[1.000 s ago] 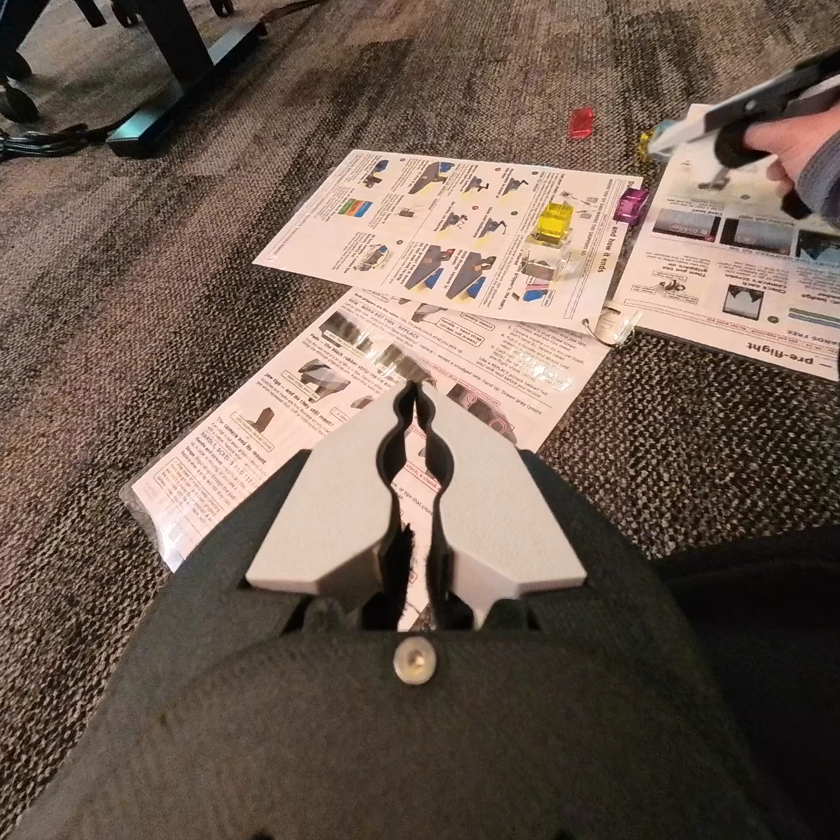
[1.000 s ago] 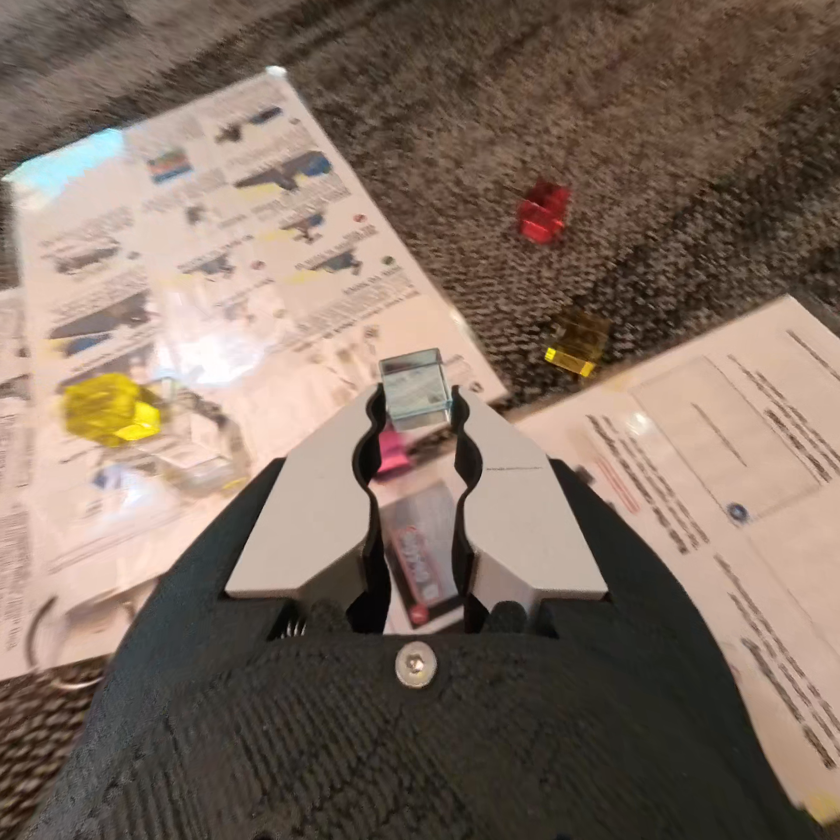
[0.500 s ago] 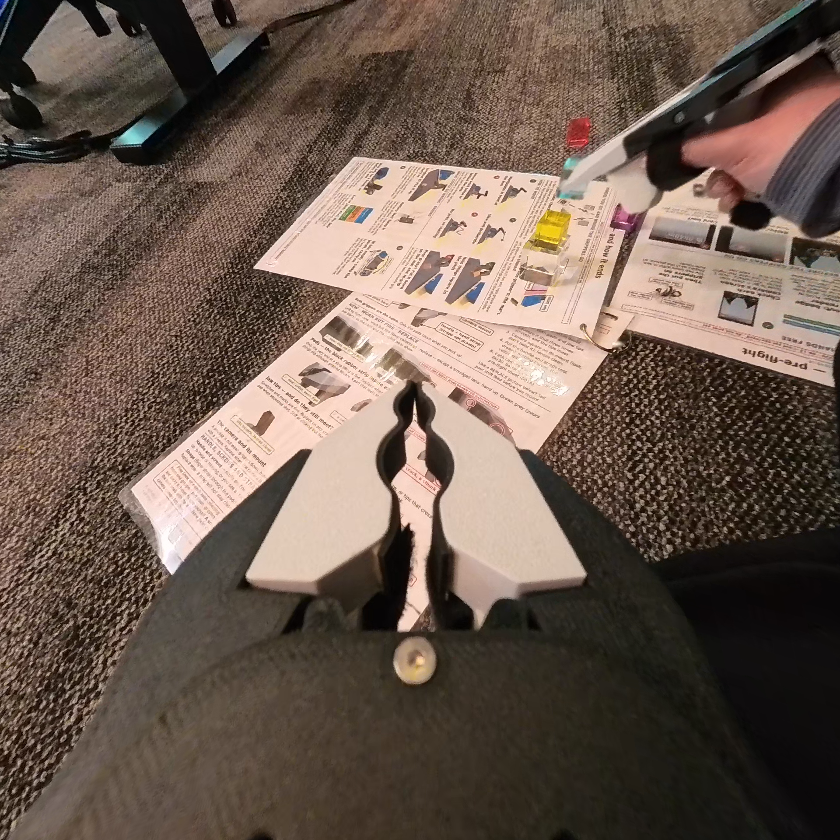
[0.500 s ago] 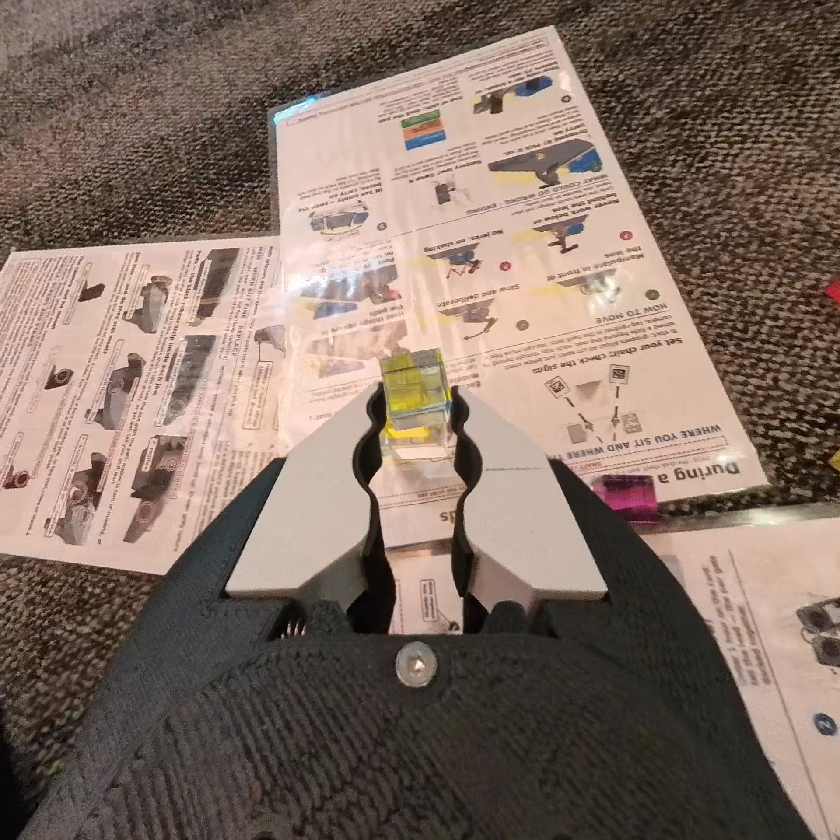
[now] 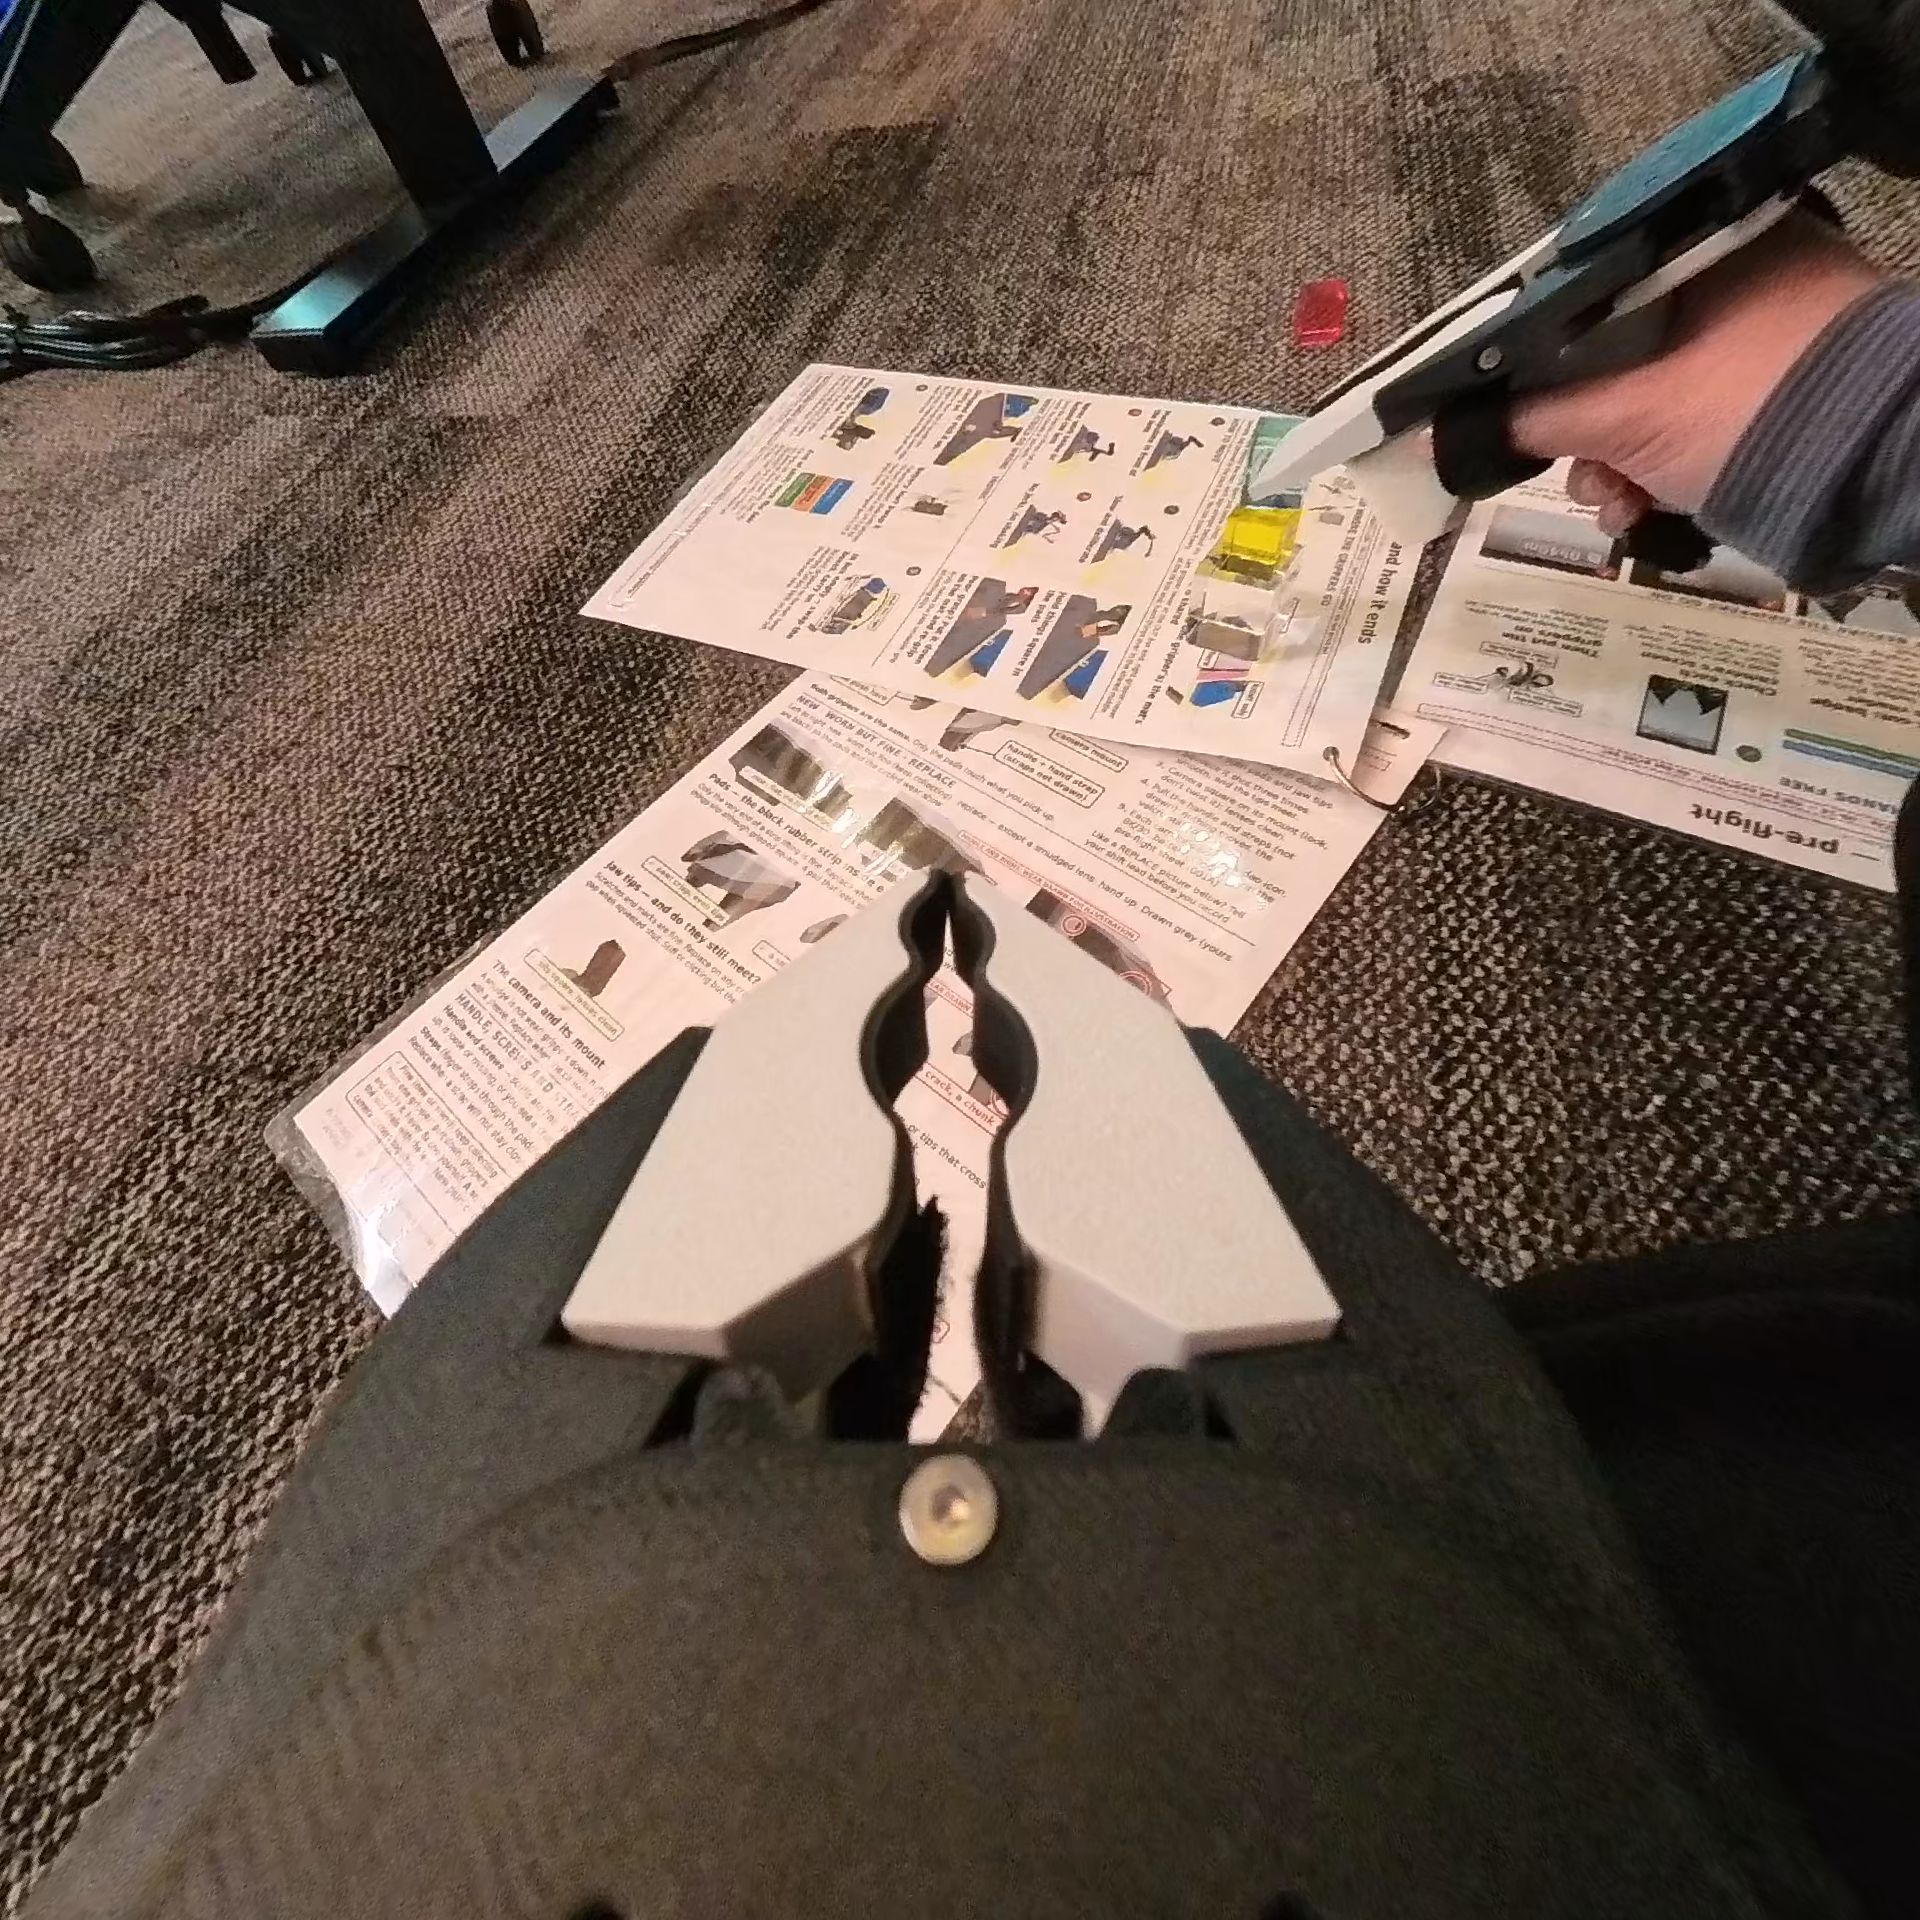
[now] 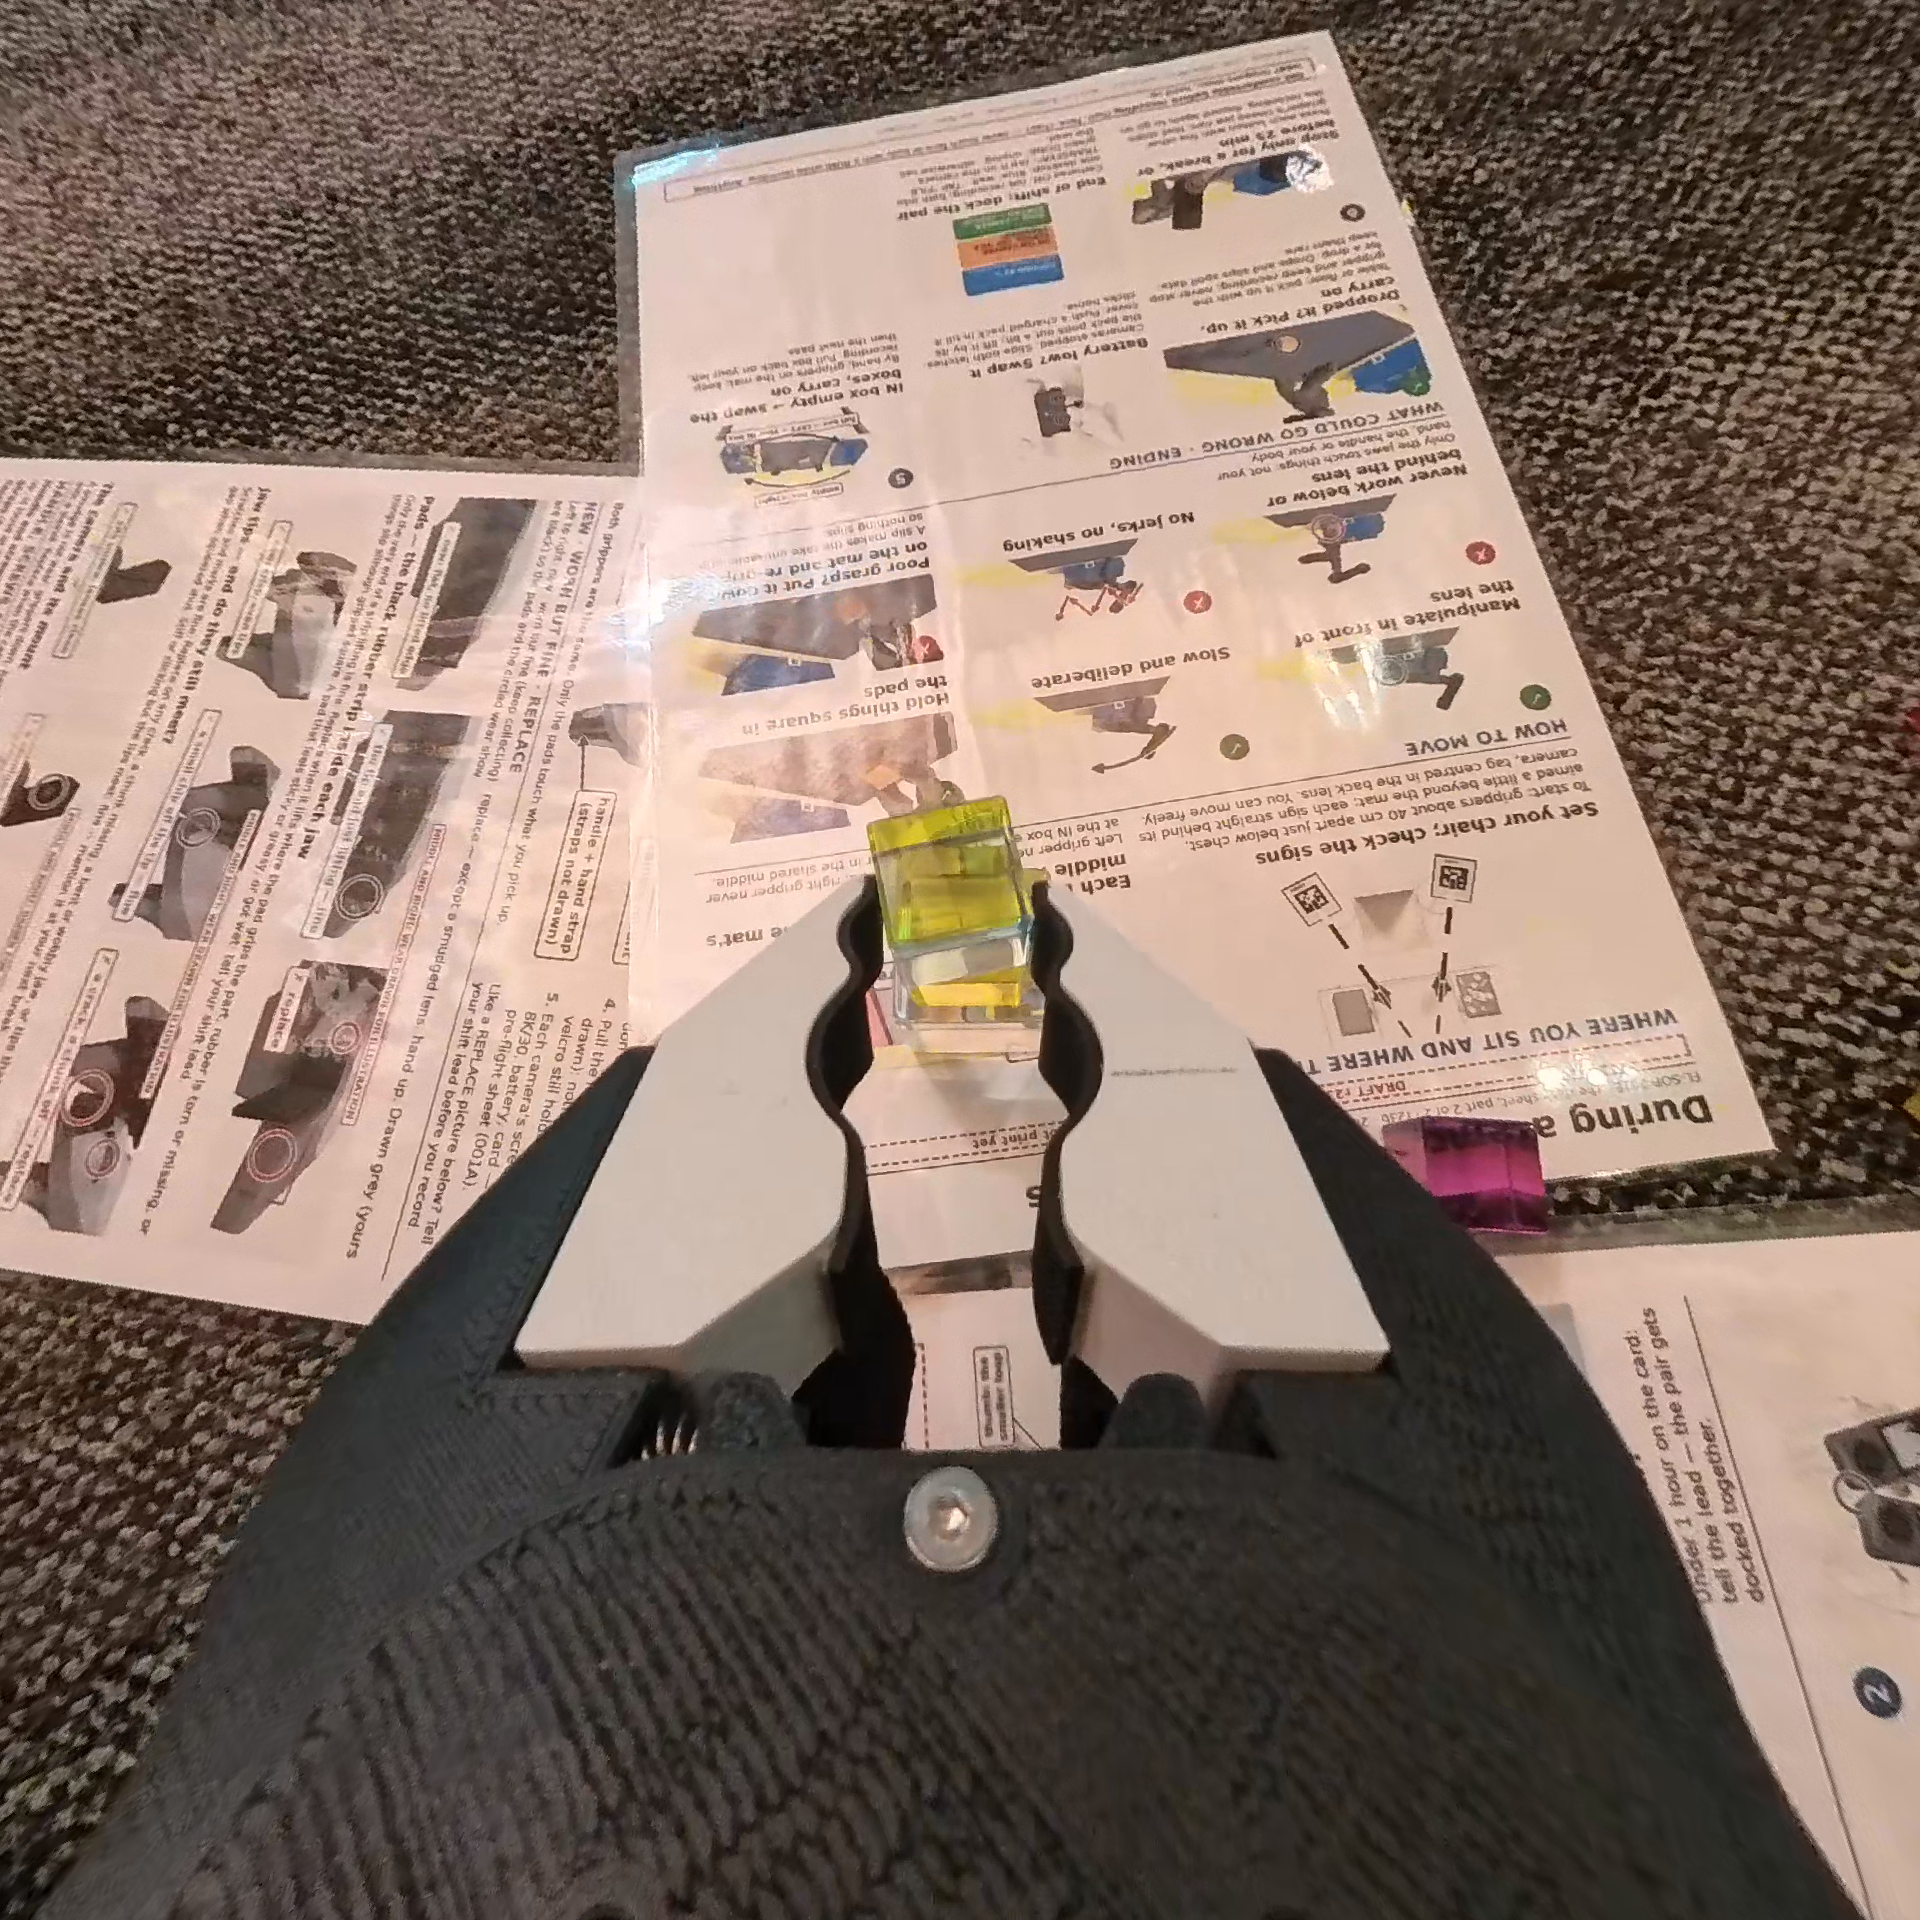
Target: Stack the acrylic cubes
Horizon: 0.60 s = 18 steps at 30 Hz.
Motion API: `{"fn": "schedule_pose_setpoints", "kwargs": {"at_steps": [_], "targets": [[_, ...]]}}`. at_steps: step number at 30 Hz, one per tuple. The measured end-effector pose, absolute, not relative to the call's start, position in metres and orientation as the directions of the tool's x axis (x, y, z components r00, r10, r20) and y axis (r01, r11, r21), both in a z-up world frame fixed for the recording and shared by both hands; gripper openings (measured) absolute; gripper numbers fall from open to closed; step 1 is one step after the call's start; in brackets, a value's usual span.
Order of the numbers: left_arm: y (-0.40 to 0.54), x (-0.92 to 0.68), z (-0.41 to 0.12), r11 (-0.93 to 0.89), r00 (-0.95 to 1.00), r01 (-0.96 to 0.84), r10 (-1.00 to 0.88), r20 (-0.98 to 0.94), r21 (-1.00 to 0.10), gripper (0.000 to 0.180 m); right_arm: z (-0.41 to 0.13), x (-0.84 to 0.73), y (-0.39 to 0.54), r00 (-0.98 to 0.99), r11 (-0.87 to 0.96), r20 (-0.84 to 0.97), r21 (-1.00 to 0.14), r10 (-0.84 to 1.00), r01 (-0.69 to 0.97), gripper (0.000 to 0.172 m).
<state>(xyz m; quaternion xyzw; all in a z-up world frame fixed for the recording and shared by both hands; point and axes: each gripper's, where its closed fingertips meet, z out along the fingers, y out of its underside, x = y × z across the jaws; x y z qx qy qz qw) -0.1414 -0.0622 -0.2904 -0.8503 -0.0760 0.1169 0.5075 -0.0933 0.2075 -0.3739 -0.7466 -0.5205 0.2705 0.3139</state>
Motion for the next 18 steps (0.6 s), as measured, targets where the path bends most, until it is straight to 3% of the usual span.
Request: {"fn": "schedule_pose_setpoints", "kwargs": {"at_steps": [13,14,16,18], "targets": [[-0.062,-0.142,-0.290,-0.471,0.961,0.013,0.250,-0.120,-0.882,0.000,-0.380,-0.094,0.208,0.279,-0.200,-0.022,-0.751,0.960,0.629,0.027],[-0.062,-0.142,-0.290,-0.472,0.961,0.013,0.250,-0.120,-0.882,0.000,-0.381,-0.094,0.207,0.270,-0.192,-0.018,-0.751,0.963,0.632,0.032],[-0.063,-0.142,-0.290,-0.470,0.960,0.013,0.252,-0.120,-0.882,0.000,-0.380,-0.096,0.202,0.239,-0.180,-0.033,-0.758,0.970,0.627,0.060],[-0.063,-0.142,-0.288,-0.466,0.960,0.015,0.255,-0.118,-0.885,0.000,-0.375,-0.096,0.198,0.201,-0.167,-0.054,-0.777,0.978,0.606,0.073]]}}
